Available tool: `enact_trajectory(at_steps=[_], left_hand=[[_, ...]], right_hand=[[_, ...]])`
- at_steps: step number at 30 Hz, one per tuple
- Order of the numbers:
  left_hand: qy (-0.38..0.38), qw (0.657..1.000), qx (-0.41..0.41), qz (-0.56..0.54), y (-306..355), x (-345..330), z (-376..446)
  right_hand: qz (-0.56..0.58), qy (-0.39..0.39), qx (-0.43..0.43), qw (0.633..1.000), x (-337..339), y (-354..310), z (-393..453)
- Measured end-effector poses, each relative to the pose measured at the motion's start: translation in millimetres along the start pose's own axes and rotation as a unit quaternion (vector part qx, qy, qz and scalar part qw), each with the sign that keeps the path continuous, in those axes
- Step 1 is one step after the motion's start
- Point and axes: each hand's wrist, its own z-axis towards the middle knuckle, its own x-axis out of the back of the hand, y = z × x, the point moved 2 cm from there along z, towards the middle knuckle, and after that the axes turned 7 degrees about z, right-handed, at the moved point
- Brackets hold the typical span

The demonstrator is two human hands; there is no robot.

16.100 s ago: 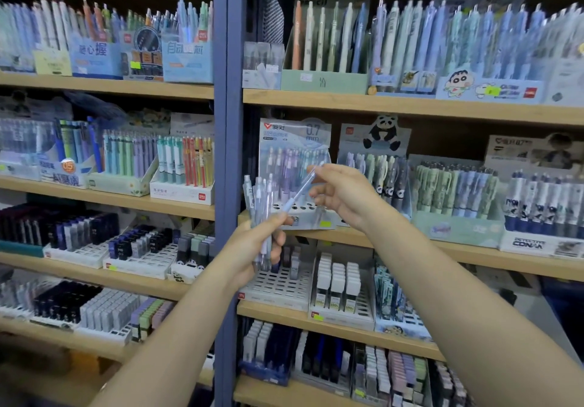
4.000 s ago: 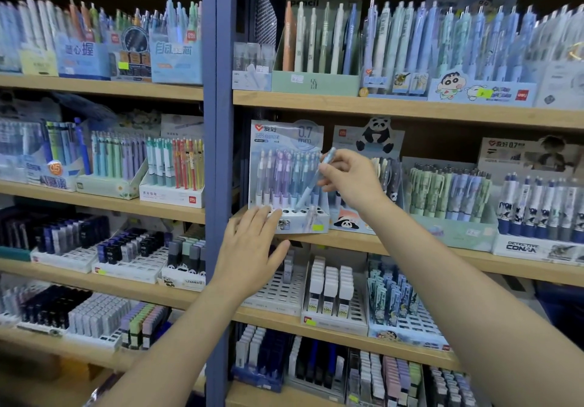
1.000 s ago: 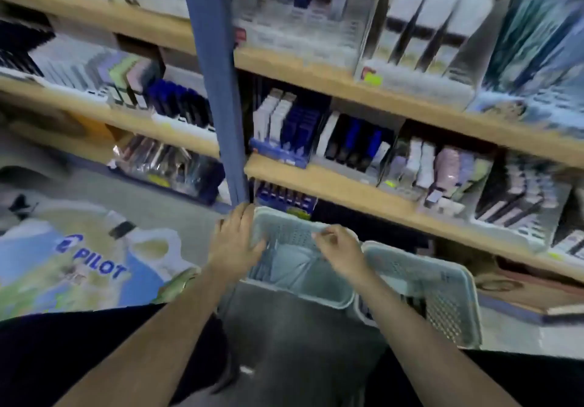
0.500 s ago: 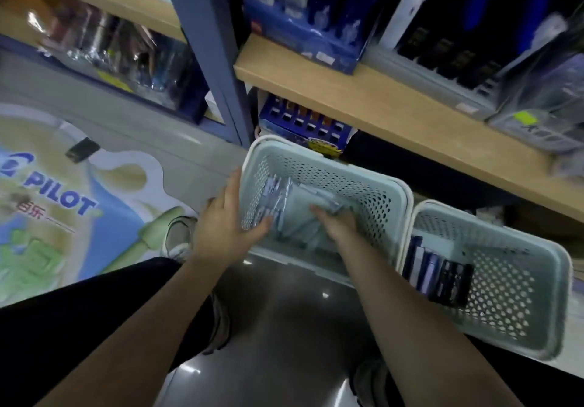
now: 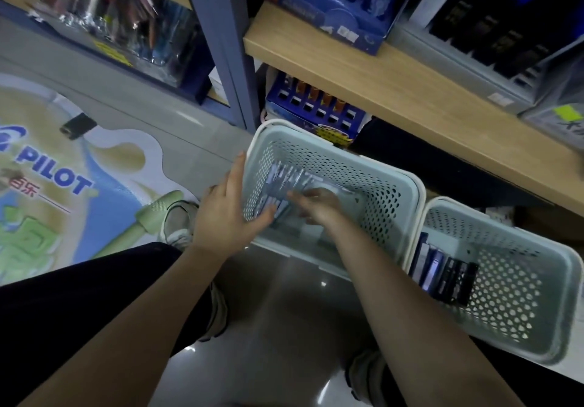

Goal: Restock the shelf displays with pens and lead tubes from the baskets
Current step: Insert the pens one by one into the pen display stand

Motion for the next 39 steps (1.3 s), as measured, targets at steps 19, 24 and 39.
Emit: enact_trajectory(at_steps=[19, 24, 39], left_hand=[[0.019, 0.999, -0.016, 0.027, -1.1, -0.5, 0.8], [0.014, 0.999, -0.015, 0.027, -1.2, -1.2, 0.4], [0.001, 1.0, -0.019, 0.023, -4.9, -1.6, 2.6]], right_hand=[[-0.21, 0.114, 0.073, 0.968, 20.1, 24.1, -0.5], [-0.127, 0.126, 0.108, 0.978, 26.8, 26.8, -1.8], [-0.057, 0.011, 0.011, 0.998, 14.8, 24.6, 6.0]])
